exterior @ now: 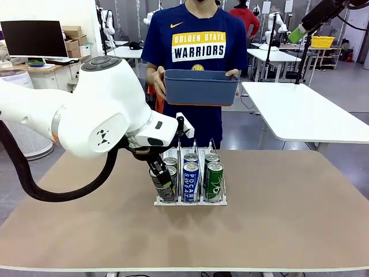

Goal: Fill the beverage cans into the dispenser.
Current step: Place the picked Pepsi coke in the line of the Automatic Can Dispenser with the same cans, then pick up the Ionic drink handed by the human.

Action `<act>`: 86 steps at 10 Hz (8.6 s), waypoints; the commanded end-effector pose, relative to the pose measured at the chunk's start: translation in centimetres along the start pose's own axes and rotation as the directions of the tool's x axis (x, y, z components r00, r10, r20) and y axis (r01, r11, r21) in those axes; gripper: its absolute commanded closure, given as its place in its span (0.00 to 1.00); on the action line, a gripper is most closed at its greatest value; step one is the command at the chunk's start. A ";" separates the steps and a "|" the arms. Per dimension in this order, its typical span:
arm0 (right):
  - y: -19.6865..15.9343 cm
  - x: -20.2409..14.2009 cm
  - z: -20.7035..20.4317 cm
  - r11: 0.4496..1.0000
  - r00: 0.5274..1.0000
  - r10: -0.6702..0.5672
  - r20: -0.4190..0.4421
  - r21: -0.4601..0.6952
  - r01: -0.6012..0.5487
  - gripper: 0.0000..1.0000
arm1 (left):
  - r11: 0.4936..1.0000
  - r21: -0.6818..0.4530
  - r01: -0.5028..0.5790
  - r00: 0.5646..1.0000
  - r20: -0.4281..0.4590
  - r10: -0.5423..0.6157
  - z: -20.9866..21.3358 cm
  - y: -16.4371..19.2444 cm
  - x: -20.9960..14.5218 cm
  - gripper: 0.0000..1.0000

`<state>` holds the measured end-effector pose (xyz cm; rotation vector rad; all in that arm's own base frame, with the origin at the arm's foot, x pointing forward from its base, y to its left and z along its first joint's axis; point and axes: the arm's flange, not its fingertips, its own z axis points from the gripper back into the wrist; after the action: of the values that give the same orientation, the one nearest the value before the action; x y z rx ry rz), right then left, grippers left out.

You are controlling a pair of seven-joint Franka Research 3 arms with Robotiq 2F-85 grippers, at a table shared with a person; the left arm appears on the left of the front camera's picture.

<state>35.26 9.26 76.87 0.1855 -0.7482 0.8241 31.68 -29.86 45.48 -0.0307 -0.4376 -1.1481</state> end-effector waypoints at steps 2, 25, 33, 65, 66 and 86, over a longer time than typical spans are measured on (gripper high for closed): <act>0.0 0.0 0.0 1.000 1.000 -0.001 0.001 0.000 0.001 0.00 | 1.000 0.008 -0.008 1.000 -0.004 0.008 0.3 -0.1 -0.2 0.42; 0.0 0.0 0.0 1.000 1.000 -0.001 0.001 0.000 0.001 0.00 | 0.946 -0.050 -0.321 0.944 -0.094 0.316 -11.4 4.8 1.4 0.42; 0.0 0.0 0.0 1.000 1.000 -0.001 0.001 0.000 0.001 0.00 | 0.934 0.100 -0.343 0.939 -0.004 0.345 -8.2 6.0 2.0 0.05; 0.0 0.0 0.0 1.000 1.000 -0.001 0.001 0.000 0.001 0.00 | 0.955 0.099 -0.280 0.926 0.291 0.241 30.1 20.3 -4.2 0.00; 0.0 0.0 0.0 1.000 1.000 -0.001 0.001 0.000 0.001 0.00 | 0.955 0.099 -0.280 0.926 0.291 0.241 30.1 20.3 -4.2 0.00; 0.0 0.0 0.0 1.000 1.000 -0.001 0.001 0.000 0.001 0.00 | 0.955 0.099 -0.280 0.926 0.291 0.241 30.1 20.3 -4.2 0.00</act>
<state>35.26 9.22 76.88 0.1857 -0.7485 0.8233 38.68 -10.41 75.65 -0.1222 -0.7264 -0.8484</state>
